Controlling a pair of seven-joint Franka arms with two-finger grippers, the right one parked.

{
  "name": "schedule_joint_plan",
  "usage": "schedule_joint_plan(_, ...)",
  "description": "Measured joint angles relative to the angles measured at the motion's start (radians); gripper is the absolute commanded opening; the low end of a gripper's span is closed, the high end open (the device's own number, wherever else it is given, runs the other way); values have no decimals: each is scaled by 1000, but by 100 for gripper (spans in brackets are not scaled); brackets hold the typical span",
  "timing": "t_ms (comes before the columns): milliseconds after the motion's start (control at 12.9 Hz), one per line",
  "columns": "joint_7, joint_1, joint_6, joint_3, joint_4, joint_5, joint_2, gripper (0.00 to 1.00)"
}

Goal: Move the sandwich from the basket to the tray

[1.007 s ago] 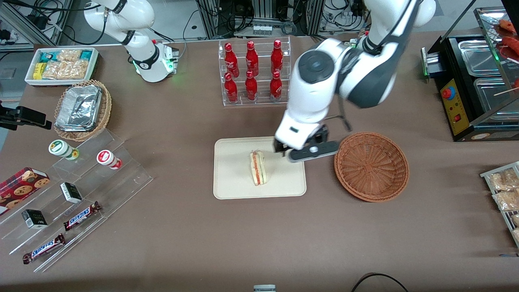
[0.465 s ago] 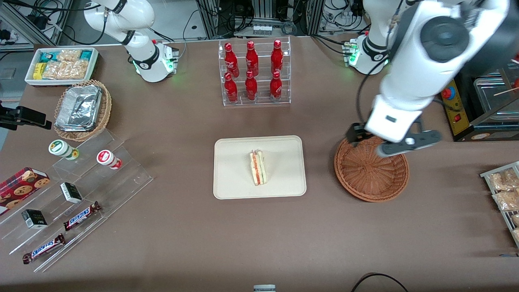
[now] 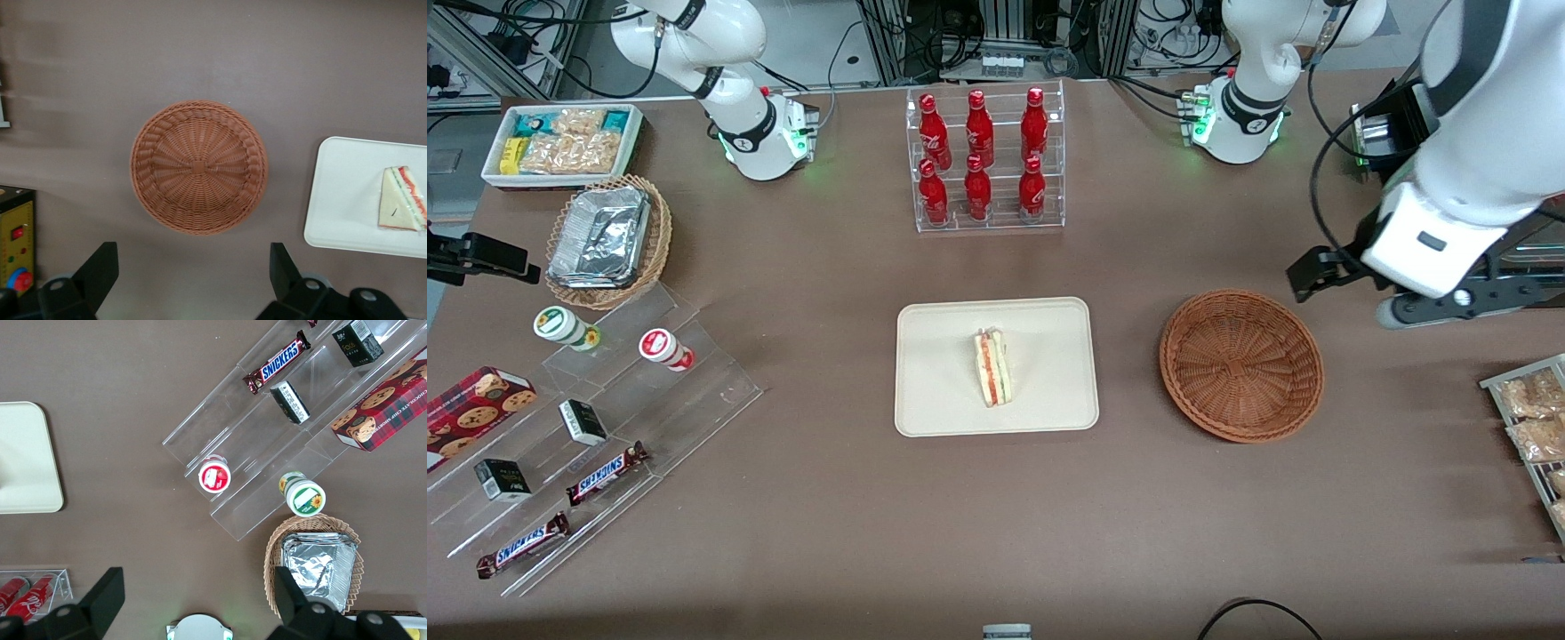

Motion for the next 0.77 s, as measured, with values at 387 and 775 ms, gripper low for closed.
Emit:
schedule_joint_plan(387, 151, 92, -15, 0, -43, -11, -59, 100)
schedule_joint_plan(775, 287, 177, -29, 0, -73, -25, -107, 100)
